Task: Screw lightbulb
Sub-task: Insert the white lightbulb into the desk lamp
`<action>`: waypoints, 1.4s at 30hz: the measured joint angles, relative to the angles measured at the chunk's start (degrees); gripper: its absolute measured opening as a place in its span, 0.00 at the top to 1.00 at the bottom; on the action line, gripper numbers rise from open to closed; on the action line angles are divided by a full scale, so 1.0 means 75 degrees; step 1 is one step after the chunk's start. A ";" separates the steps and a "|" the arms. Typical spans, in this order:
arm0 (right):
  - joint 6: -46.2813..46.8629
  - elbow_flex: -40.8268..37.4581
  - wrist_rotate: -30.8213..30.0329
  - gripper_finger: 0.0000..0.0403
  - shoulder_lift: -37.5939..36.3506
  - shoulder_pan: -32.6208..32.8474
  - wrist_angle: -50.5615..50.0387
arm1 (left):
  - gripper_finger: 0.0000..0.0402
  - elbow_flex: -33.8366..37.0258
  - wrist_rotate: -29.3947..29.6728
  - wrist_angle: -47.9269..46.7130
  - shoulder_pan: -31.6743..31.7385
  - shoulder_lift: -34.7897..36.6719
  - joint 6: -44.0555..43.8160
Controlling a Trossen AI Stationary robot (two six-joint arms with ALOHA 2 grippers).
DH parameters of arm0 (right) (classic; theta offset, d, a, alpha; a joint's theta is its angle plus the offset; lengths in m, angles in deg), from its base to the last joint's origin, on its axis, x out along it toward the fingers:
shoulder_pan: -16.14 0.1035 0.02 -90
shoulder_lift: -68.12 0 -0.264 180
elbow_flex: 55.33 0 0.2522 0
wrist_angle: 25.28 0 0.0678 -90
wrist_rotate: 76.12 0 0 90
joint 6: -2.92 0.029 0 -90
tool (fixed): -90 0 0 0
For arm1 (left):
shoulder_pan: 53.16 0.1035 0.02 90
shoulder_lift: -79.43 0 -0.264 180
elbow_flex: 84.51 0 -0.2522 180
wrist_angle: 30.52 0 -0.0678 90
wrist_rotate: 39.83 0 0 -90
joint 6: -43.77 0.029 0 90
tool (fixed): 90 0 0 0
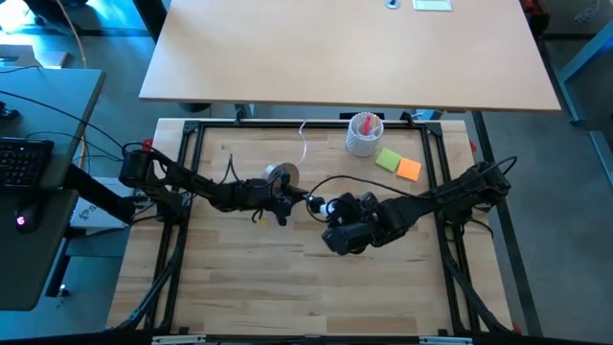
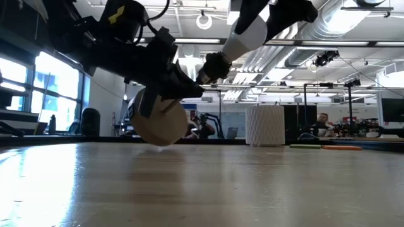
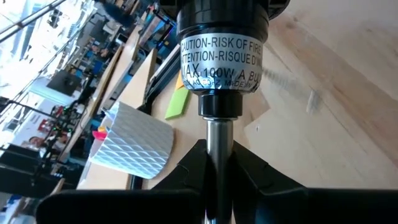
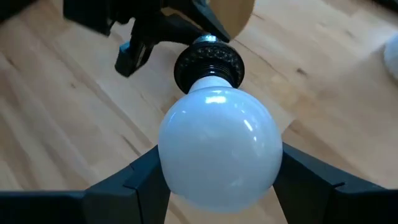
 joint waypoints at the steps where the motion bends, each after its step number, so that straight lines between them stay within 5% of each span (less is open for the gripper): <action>1: 0.0233 0.0000 -0.0007 0.43 0.0000 0.0002 -0.0007 | 0.93 0.0000 0.0018 0.0018 -0.0017 0.0000 0.0000; 12: 0.1364 -0.0006 -0.0562 0.43 0.0003 0.0154 -0.0121 | 0.93 0.0000 0.0217 0.0411 -0.0105 -0.0014 0.0058; 23: -0.0791 0.0292 -0.1066 0.43 -0.0032 0.0589 -0.0023 | 0.93 0.0262 -0.2120 0.1051 0.0470 -0.0085 -0.0900; 31: -0.1347 0.0609 -0.0853 0.43 -0.0038 0.0445 -0.0158 | 0.93 0.0242 -0.2191 0.1066 0.0537 -0.0079 -0.0917; 42: -0.1429 0.0625 -0.0642 0.43 -0.0041 0.0214 0.0035 | 0.70 0.0149 -0.2160 0.1212 0.0505 -0.0080 -0.0963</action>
